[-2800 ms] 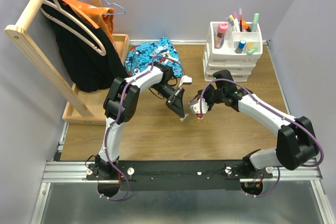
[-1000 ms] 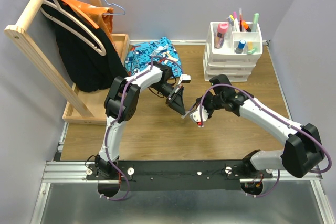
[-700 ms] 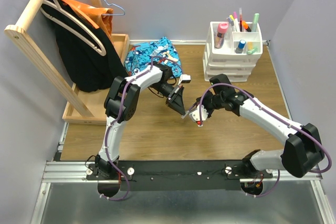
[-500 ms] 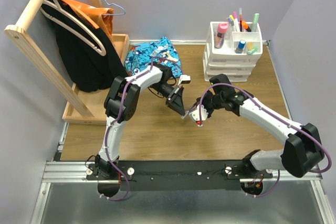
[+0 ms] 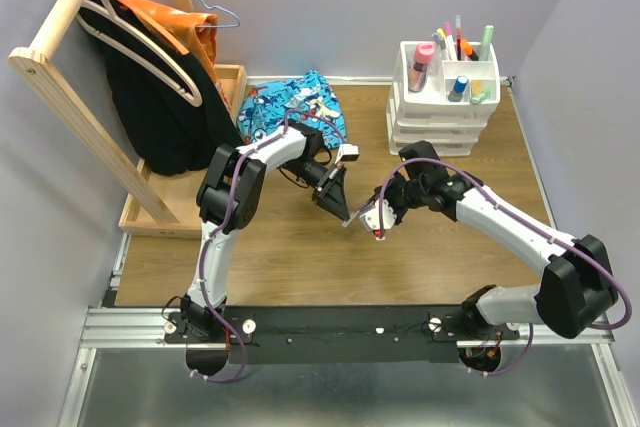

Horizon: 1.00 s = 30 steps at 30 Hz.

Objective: Sort the stationery into containers
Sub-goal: Close the pen cap on the pen.

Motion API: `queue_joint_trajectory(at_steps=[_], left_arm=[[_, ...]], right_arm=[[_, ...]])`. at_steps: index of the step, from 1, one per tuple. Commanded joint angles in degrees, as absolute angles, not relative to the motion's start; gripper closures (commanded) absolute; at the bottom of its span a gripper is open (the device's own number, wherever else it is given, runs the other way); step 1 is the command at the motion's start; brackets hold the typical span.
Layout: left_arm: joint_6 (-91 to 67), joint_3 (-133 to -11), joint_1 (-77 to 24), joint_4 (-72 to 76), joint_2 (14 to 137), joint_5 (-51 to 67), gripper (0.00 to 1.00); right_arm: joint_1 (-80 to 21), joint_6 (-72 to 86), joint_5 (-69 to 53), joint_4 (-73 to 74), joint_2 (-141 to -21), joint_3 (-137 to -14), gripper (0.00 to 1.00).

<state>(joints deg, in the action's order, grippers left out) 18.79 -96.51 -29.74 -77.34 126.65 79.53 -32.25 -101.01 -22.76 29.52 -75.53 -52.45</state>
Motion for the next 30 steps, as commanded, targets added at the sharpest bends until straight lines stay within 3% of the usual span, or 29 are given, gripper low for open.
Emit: queue_joint_trajectory(at_steps=[1, 30], left_arm=[[18.55, -97.73, -29.79, -79.28, 125.95, 80.6, 1.0], [17.31, -100.9, -30.94, -78.92, 129.9, 82.62, 1.0]], right_arm=[[-32.69, -101.42, -24.08, 30.94, -75.32, -54.23, 0.99], [-33.4, -103.1, -25.93, 32.16, -76.11, -55.81, 0.99]])
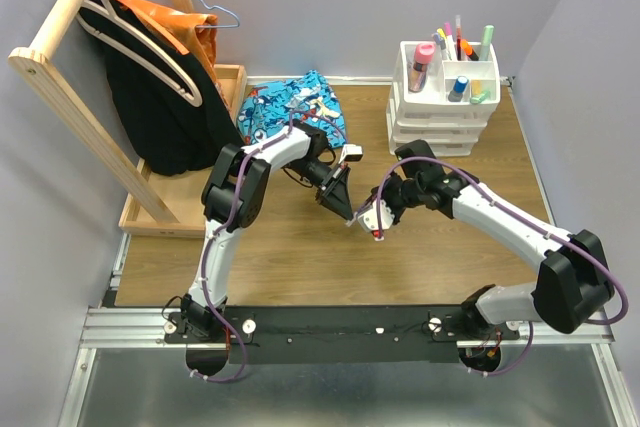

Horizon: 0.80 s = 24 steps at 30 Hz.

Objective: Sort the stationery into containers
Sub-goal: Close the pen cap on the pen.

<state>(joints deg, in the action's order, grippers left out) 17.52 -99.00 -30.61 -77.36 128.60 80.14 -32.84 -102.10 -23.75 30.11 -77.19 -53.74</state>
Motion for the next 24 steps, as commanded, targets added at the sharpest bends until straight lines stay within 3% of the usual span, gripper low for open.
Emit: queue_joint_trajectory(at_steps=[1, 24], left_arm=[[17.31, -100.9, -30.85, -78.84, 129.99, 82.62, 1.0], [7.39, -103.27, -30.15, -71.55, 132.01, 85.16, 1.0]], right_arm=[[-33.49, -103.36, -25.93, 32.25, -76.03, -55.81, 0.99], [-35.51, -110.13, -26.02, 37.17, -73.83, -55.63, 1.0]])
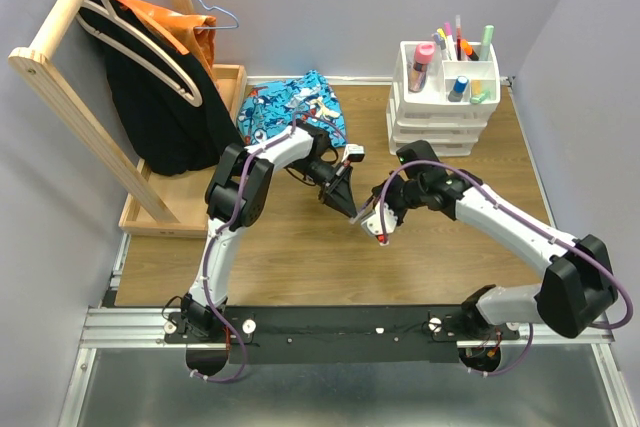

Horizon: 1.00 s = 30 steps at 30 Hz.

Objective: Sort the stationery into containers
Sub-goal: Close the pen cap on the pen.

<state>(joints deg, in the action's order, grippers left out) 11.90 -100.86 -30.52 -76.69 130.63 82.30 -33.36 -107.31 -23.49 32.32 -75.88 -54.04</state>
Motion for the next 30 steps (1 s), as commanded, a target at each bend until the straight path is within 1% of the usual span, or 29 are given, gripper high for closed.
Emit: queue_joint_trajectory(at_steps=[1, 5, 10, 15, 17, 23, 25, 30], left_arm=[[6.69, -103.36, -30.15, -71.02, 132.1, 85.17, 1.0], [1.77, -102.92, -30.15, -67.07, 131.92, 84.64, 1.0], [1.84, -106.86, -30.15, -66.36, 133.5, 83.15, 1.0], [6.67, -109.07, -30.06, -69.6, 132.45, 79.99, 1.0], [9.92, -109.07, -29.71, -71.1, 131.93, 79.89, 1.0], [19.58, -110.82, -28.21, -78.66, 132.19, 78.93, 1.0], [19.86, -111.44, -27.77, -79.37, 132.45, 78.4, 1.0], [20.13, -111.88, -28.56, -79.45, 132.27, 76.12, 1.0]], right_arm=[[-35.94, -110.13, -24.54, 37.35, -73.92, -55.63, 0.99], [-38.4, -108.9, -23.03, 37.7, -74.35, -57.04, 0.99], [-39.81, -105.22, -23.81, 37.62, -75.67, -58.44, 0.99], [-39.73, -92.83, -28.21, 42.17, -79.36, -66.25, 1.0], [-39.73, -91.94, -29.35, 43.33, -79.72, -66.8, 1.0], [-39.73, -95.97, -34.53, 43.76, -75.24, -62.58, 0.99], [-39.73, -96.59, -35.42, 45.96, -75.41, -63.01, 0.99], [-39.73, -90.19, -38.58, 42.2, -75.67, -64.33, 1.0]])
